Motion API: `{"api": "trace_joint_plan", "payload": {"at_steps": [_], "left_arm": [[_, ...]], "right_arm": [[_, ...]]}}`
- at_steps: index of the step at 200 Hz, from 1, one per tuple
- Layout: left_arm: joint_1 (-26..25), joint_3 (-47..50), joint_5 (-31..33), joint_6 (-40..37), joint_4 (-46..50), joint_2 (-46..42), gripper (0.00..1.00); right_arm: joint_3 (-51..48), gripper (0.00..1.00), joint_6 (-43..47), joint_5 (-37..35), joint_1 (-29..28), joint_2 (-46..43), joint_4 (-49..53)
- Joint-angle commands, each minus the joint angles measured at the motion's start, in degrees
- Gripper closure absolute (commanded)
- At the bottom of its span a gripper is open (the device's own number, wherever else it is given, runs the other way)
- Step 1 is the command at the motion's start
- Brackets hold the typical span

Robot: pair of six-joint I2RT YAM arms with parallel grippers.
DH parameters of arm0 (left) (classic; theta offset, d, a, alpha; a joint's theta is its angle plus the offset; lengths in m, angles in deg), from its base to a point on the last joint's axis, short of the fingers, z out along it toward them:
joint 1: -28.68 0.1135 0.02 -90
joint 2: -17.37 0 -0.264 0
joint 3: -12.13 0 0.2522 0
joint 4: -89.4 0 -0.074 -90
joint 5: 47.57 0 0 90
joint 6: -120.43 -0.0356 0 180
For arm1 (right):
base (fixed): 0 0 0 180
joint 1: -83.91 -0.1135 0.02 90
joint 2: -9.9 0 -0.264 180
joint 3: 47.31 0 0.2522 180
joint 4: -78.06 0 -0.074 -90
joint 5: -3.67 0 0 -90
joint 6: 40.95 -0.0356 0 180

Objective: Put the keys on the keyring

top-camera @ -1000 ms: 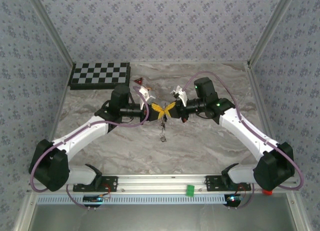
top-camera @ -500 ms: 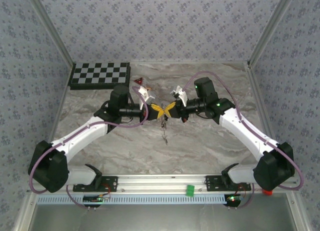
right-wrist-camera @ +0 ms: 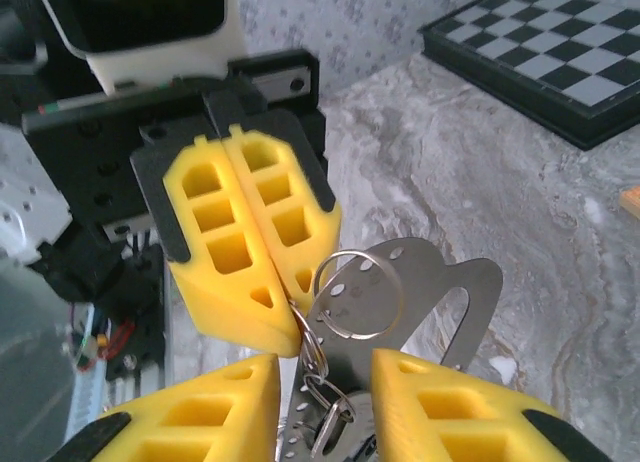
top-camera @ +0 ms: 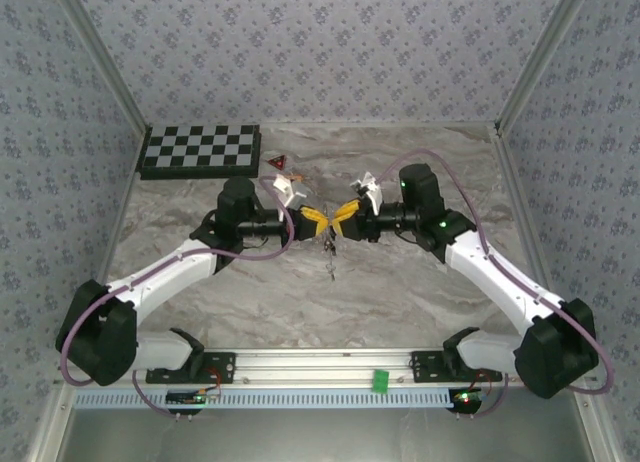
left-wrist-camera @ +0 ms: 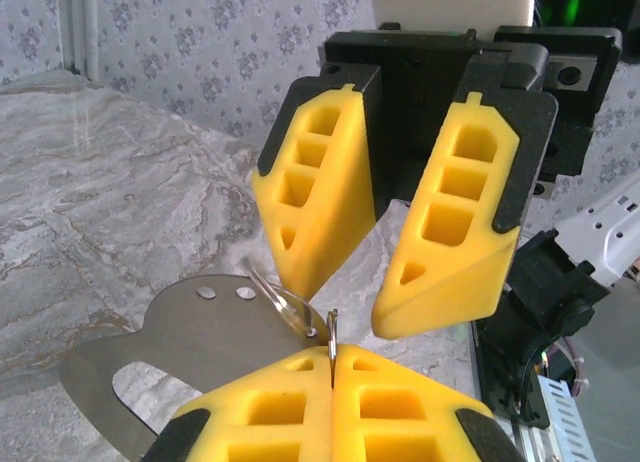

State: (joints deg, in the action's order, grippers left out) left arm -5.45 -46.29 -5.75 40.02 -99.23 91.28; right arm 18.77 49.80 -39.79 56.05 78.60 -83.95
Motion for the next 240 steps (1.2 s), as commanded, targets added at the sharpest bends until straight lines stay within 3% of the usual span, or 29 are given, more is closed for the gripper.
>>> {"api": "trace_joint_plan", "payload": {"at_steps": [1, 66, 101, 188, 240], "left_arm": [[-0.04, -0.19, 0.06, 3.38, -9.97, -2.19, 1.00], [-0.07, 2.93, 3.59, 11.70, -28.03, -1.33, 1.00], [-0.74, 2.33, 2.75, 11.65, -28.34, -1.36, 1.00], [-1.53, 1.95, 2.47, 10.72, -26.91, -1.66, 1.00], [-1.48, 2.10, 3.69, 11.11, -27.70, -1.66, 1.00]], "right_arm": [[-2.89, 0.67, -7.54, -0.74, 0.87, -3.01, -10.53], [-8.05, 0.68, -18.69, 1.27, 2.22, -4.24, -25.68], [-8.34, 0.68, -21.02, 1.60, 2.41, -2.76, -29.58], [-7.87, 0.94, -22.18, 5.01, 1.49, 0.79, -31.37], [-7.89, 0.94, -19.23, 4.81, -1.44, 2.02, -27.60]]}}
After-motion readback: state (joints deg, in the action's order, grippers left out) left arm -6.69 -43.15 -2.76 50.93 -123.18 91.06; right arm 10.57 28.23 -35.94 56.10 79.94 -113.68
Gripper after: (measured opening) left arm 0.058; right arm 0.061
